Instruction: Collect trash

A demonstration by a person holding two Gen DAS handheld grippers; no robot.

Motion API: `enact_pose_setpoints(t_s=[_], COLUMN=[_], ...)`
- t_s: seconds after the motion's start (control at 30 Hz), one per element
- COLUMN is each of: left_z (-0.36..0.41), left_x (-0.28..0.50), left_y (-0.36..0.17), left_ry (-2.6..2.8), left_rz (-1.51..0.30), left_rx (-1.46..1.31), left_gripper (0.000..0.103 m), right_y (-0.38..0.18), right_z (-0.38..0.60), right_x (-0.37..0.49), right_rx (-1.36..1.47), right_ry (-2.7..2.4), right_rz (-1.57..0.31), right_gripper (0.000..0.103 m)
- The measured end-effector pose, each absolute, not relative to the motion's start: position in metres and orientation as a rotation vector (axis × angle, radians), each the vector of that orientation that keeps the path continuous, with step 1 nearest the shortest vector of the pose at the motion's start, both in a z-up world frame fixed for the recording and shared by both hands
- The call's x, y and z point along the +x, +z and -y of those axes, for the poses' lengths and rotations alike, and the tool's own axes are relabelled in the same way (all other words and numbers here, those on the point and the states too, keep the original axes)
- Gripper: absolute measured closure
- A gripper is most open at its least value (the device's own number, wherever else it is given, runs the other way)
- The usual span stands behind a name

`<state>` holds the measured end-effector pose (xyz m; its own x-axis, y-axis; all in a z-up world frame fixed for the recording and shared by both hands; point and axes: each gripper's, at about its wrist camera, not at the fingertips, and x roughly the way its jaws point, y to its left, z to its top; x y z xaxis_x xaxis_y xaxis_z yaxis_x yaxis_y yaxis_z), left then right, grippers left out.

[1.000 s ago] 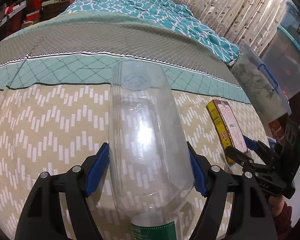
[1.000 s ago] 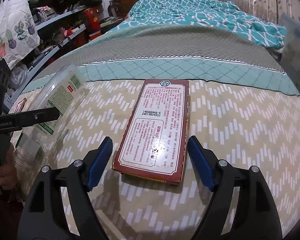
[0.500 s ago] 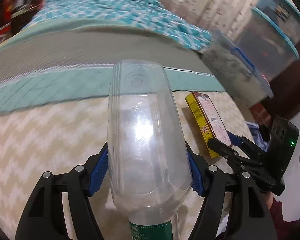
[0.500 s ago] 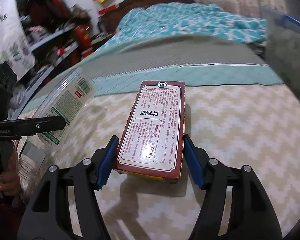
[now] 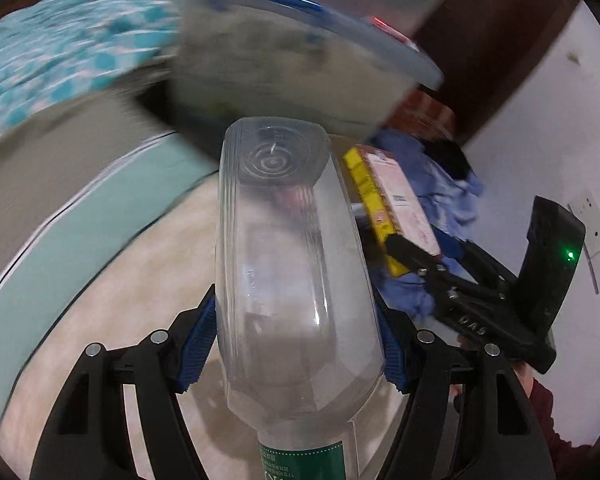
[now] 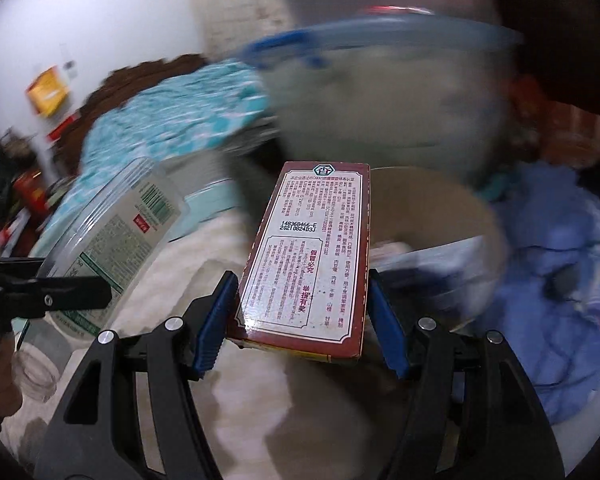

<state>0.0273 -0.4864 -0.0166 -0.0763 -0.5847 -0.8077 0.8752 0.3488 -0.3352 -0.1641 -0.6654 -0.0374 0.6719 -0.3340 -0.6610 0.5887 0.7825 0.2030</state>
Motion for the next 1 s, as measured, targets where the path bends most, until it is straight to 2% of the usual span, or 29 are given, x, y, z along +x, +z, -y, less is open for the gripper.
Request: enact_pose_setpoints(t_s=[0.1, 0.2, 0.23, 0.33, 0.47, 0.6, 0.8, 0.9, 1.0], left_z=[0.553, 0.602, 0.609, 0.607, 0.564, 0.506, 0.420, 0.383, 0.343], left_x=[0.017, 0.014, 0.017, 0.028, 0.037, 0.038, 0.006, -0.007, -0.007], left_y=[-0.030, -0.051, -0.055, -0.054, -0.028, -0.013, -0.022, -0.028, -0.033], left_ry=[-1.296, -1.272, -1.243, -1.211, -1.211, -1.197, -1.124, -1.063, -0.987], left_rz=[-1.136, -1.188, -1.192, -1.204, -1.109, -1.056, -0.993, -0.952, -0.942], left_rx=[0.373, 0.406, 0.406, 0.357, 0.318, 0.267, 0.330, 0.372, 0.368], left_gripper=[0.036, 0.031, 0.027, 0.027, 0.027, 0.027, 0.027, 0.027, 0.027], right_y=[-0.037, -0.041, -0.042, -0.032, -0.022, -0.028, -0.050, -0.059, -0.065], right_z=[0.706, 0.736, 0.744, 0.746, 0.721, 0.684, 0.607, 0.571, 0.543], right_x=[-0.167, -0.162, -0.165, -0.187, -0.213, -0.229, -0.240, -0.237, -0.226], right_rx=[0.424, 0.427, 0.439, 0.475, 0.501, 0.569, 0.671, 0.693, 0.692], right_ry=[-0.561, -0.610, -0.628, -0.627, -0.614, -0.575, -0.570, -0.582, -0.559], right_rz=[-0.687, -0.721, -0.714, -0.615, -0.497, -0.457, -0.452, -0.451, -0.488], right_gripper=[0.037, 0.029, 0.026, 0.026, 0.026, 0.026, 0.025, 0.020, 0.019])
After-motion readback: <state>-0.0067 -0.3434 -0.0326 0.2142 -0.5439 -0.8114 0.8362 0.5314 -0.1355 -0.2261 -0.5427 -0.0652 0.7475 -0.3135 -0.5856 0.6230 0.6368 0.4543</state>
